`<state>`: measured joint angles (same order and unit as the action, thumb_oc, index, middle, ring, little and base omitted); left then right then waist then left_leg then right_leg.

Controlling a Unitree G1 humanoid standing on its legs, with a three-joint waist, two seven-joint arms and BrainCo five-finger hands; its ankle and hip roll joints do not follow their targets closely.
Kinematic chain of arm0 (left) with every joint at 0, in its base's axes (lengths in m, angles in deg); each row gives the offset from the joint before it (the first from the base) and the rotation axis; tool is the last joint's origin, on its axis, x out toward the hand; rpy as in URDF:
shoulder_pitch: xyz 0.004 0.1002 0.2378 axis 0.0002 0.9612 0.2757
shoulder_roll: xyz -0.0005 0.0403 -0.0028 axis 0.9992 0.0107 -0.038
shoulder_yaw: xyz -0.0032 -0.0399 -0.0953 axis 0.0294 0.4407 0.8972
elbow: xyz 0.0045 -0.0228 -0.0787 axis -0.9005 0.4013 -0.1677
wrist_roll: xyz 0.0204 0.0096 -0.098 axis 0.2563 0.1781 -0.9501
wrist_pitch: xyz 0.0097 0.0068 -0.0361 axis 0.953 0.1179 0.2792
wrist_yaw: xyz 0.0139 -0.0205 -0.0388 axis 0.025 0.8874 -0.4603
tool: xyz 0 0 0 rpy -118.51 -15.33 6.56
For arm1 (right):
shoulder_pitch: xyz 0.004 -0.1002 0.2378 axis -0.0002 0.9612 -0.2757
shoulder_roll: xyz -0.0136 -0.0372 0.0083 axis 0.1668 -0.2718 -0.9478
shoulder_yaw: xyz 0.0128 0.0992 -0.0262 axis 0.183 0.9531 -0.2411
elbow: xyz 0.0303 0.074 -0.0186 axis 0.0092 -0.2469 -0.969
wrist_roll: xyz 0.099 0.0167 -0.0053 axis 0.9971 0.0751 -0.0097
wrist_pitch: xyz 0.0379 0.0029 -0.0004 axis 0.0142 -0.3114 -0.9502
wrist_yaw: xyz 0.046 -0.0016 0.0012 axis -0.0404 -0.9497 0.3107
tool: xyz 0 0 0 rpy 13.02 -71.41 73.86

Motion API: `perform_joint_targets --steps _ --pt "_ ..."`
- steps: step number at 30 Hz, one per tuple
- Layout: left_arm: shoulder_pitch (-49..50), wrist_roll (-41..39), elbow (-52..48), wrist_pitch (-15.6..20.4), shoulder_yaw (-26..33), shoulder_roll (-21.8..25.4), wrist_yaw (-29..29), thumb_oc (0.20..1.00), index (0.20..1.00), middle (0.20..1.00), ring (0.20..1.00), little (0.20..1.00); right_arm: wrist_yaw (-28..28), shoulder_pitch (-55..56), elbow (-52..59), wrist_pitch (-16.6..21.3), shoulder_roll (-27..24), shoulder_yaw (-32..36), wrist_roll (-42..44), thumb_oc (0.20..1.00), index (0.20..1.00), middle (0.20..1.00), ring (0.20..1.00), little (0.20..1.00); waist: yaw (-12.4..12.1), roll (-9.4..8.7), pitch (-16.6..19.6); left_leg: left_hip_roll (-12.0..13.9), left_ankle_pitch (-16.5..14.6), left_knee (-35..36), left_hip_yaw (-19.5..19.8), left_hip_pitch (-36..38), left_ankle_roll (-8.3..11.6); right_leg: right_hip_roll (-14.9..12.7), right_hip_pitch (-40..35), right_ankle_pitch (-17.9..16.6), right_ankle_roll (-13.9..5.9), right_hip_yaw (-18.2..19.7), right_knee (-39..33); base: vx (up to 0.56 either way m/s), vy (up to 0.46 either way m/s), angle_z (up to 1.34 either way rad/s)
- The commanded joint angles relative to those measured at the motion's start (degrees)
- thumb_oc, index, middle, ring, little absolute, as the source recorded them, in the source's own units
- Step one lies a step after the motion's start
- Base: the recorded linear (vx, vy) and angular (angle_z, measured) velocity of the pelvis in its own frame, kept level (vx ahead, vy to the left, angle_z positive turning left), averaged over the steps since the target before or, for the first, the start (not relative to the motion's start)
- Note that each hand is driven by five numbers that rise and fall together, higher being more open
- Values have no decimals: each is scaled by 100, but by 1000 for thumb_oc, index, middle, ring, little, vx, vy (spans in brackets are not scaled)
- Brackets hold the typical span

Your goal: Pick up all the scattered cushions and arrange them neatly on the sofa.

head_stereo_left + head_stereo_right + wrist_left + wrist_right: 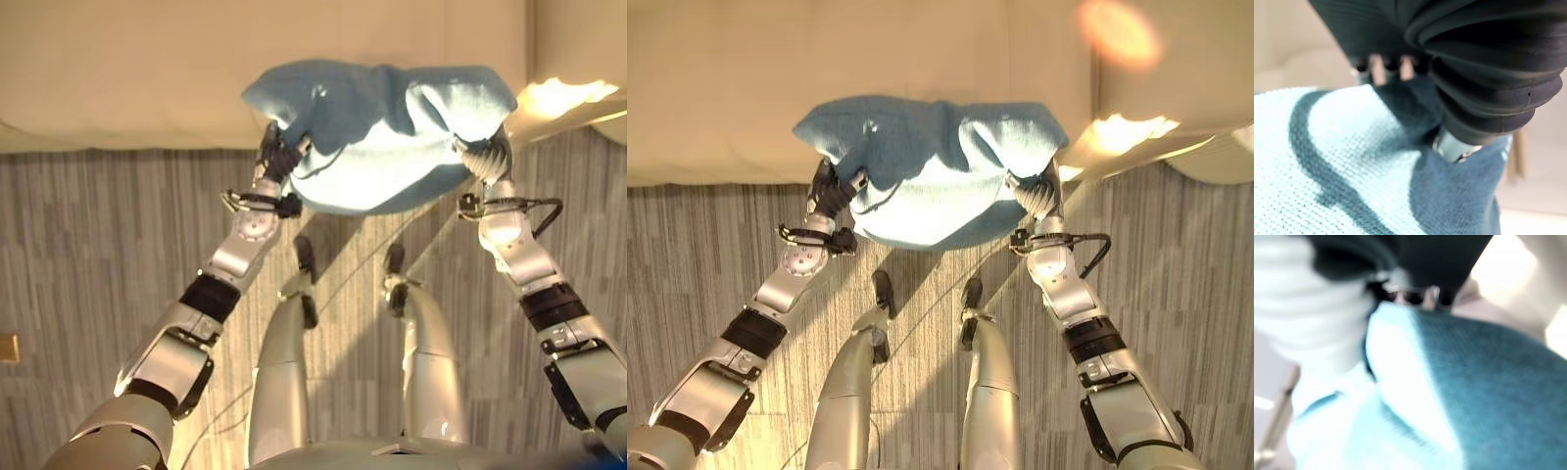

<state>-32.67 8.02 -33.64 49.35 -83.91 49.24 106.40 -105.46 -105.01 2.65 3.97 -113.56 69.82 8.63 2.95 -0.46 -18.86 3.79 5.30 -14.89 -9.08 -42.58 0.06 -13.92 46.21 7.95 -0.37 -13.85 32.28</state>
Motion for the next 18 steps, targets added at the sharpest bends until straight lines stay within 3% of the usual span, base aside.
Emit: perform_joint_targets --steps 1,3,8,9,15,18 --pt "78 106 -342 716 -143 -330 -237 200 200 200 200 200 122 -50 38 577 215 -212 -161 200 200 200 200 200 109 66 890 122 -359 247 367 687 642 94 -1203 -527 -722 41 -1307 160 29 9" --pt "532 209 -607 715 -51 -309 -288 200 200 200 200 200 218 418 255 600 297 -91 -206 200 200 200 200 200 80 29 996 50 -407 501 294 1453 615 95 -1998 -611 -807 -44 -1677 217 66 4" --pt "1013 429 -849 659 -3 -252 -349 200 200 200 200 200 422 792 440 543 328 -89 -329 200 200 200 200 200 54 -22 1137 36 -507 703 186 2295 541 92 -2884 -703 -884 -103 -2073 186 74 -7" --pt "1231 436 -887 614 31 -243 -399 200 200 200 200 200 528 891 473 499 377 -137 -316 200 200 200 200 200 26 -59 1240 39 -671 687 116 2633 497 79 -3231 -671 -914 -90 -2202 110 53 -8" --pt "1621 433 -836 475 20 -322 -491 200 200 200 200 200 726 1107 518 389 494 -249 -413 200 200 200 200 200 -70 -197 1488 -57 -960 764 1 3367 344 27 -3921 -832 -1056 -36 -2494 155 120 -10" --pt "1785 366 -789 393 -27 -362 -587 200 200 200 200 200 828 1248 499 343 521 -229 -451 200 200 200 200 200 -77 -218 1521 -193 -1055 918 27 3723 152 -52 -3933 -1062 -1167 130 -2068 98 145 -24"
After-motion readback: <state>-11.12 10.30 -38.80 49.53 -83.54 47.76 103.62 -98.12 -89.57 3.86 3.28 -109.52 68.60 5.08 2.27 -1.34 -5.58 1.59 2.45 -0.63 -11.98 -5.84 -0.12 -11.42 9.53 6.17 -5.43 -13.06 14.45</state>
